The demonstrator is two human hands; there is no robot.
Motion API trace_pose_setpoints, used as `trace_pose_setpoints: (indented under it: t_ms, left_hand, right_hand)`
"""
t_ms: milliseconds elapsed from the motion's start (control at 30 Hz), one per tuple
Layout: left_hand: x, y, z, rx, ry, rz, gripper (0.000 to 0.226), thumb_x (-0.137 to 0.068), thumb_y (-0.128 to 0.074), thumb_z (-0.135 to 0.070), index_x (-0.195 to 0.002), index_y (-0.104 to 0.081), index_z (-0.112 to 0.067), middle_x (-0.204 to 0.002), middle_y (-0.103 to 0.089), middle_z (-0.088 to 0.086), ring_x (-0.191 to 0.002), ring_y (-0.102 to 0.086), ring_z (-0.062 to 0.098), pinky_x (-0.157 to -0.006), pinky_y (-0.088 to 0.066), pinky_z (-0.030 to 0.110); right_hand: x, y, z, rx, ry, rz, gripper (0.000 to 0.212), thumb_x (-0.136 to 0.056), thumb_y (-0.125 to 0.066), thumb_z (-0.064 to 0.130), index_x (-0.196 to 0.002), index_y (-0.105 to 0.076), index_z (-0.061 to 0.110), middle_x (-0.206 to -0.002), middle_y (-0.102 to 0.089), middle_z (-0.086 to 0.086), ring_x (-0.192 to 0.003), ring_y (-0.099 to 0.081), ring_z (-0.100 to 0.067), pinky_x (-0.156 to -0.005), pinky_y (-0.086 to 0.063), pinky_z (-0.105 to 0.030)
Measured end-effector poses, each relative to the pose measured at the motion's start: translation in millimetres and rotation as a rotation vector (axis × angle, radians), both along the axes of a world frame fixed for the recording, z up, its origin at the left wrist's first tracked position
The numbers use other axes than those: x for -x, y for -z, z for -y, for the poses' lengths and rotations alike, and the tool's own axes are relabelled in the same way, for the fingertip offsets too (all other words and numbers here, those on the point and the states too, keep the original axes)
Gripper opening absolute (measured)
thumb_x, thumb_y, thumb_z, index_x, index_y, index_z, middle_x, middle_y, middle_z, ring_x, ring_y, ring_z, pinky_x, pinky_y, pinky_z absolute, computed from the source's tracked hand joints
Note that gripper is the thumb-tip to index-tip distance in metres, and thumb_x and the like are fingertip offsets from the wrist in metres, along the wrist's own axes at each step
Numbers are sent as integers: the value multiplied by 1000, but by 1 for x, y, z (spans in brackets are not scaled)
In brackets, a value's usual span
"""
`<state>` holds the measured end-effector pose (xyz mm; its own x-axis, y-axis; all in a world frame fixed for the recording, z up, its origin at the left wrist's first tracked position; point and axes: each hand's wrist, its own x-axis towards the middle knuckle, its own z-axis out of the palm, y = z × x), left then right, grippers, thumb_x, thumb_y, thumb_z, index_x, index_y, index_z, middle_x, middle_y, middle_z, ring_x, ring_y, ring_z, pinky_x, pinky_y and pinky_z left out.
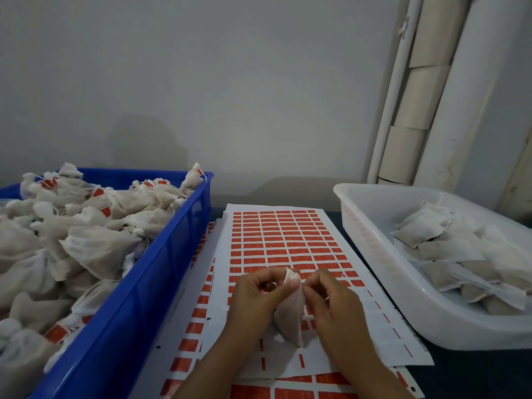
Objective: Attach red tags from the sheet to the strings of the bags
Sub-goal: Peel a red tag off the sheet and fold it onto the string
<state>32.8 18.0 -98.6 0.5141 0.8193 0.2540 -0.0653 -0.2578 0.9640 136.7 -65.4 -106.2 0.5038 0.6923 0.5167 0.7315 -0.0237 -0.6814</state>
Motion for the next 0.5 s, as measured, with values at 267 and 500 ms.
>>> trace_pose_setpoints:
  t_ms: [267,500]
  left_hand:
    - [0,5,-3,-221,-195,-142,10,-73,-72,-40,-76,-63,-36,-78,-65,-19,-74,-62,6,-59,-45,4]
    - [-1,5,-3,-288,-199,-159,10,-78,-70,-33,-76,-62,-27,-71,-62,-13,-67,-58,6,-59,-44,4]
  right_hand:
    - [2,-5,1,-18,2,-217,19,-87,-58,20,-70,-55,26,-56,-60,10,-58,-61,-4,-55,-48,-9]
    - [5,-12,3,-21,-186,-563,16,-87,-56,17,-76,-64,10,-60,-67,1,-55,-65,-13,-53,-51,-15]
